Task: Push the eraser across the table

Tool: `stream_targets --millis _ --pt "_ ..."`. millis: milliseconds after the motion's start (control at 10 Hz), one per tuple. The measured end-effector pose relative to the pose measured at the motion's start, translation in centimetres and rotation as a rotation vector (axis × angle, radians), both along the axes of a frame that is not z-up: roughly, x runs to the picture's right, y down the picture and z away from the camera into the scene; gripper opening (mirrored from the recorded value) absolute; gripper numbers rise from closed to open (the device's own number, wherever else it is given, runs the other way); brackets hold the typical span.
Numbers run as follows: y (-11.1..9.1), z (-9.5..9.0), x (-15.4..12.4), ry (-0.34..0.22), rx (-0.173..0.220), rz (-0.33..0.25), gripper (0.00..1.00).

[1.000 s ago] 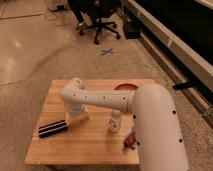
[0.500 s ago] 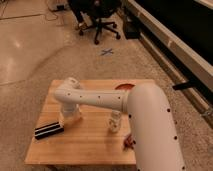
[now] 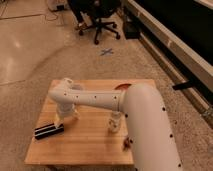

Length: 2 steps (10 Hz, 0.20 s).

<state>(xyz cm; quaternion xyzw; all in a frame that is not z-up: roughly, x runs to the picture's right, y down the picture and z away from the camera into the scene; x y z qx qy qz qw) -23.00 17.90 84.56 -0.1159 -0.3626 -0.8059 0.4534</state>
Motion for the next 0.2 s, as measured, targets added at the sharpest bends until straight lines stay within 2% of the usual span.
stream_targets --millis 200 --pt "-0.03 0.02 0.09 0.001 0.0 0.001 0.8"
